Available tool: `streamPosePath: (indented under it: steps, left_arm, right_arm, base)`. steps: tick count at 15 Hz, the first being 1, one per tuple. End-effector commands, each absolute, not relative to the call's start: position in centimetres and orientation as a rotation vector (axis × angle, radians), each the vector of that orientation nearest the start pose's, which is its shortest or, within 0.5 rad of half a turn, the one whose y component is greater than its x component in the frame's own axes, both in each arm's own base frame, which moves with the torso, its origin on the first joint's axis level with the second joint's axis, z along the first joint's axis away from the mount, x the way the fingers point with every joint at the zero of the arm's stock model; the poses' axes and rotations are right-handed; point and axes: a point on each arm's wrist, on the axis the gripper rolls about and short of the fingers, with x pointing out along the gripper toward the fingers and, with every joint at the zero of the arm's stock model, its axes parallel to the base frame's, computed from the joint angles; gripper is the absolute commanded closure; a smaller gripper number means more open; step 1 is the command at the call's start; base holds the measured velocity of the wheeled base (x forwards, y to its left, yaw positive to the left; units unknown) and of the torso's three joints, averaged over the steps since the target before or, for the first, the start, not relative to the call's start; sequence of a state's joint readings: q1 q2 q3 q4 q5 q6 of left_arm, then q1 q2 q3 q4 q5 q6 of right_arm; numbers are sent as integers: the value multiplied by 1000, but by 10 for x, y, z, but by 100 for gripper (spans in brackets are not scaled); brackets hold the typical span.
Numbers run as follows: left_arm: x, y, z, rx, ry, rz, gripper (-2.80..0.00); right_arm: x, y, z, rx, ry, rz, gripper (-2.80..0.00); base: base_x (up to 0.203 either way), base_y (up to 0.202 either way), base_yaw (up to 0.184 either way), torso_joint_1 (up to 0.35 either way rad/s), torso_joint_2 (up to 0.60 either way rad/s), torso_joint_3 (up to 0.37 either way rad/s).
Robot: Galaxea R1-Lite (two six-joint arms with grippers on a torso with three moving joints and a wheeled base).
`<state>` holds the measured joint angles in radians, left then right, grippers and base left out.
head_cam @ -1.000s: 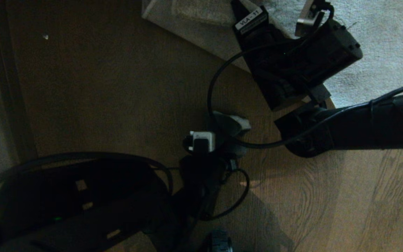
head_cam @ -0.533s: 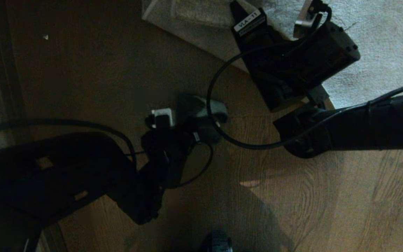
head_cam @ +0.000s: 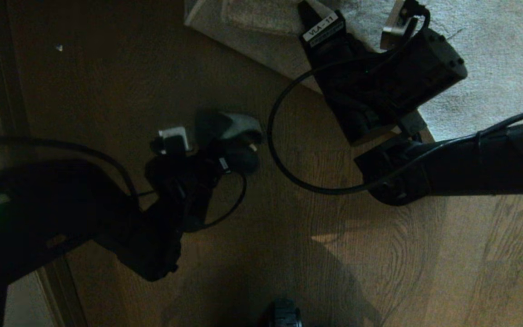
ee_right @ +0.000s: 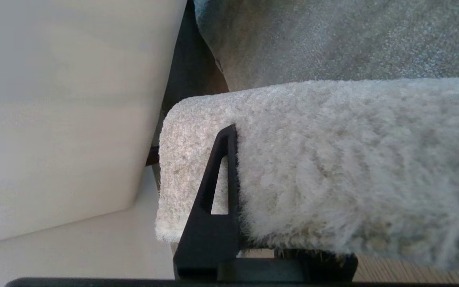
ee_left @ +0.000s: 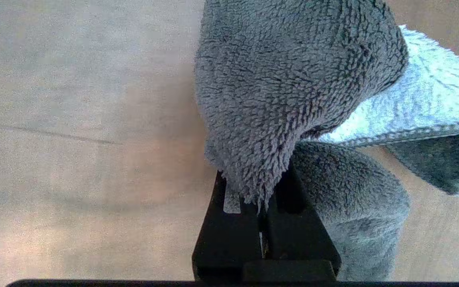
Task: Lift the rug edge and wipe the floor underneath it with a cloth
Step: Wipe the floor under the carpet with a rag
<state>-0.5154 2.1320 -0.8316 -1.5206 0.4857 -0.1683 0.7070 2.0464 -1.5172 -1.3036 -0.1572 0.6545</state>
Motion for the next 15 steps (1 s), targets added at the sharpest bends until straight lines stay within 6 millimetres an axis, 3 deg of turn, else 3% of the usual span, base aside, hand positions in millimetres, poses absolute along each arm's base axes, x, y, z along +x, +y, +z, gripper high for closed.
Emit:
streamPosePath:
  steps: [1, 8, 15]
  left_arm:
    - [322, -163, 143, -301, -243, -32, 0]
    - [286, -120, 156, -278, -222, 35, 0]
    - [216, -92, 154, -237, -147, 28, 0]
  right_arm:
    - [305, 257, 316, 946, -532, 753, 0]
    - [304, 257, 317, 946, -532, 756, 0]
    - [300, 253, 320, 946, -534, 753, 0]
  base:
    - [0, 0, 0, 0, 0, 0]
    - [0, 0, 0, 0, 0, 0]
    - [0, 0, 0, 0, 0, 0]
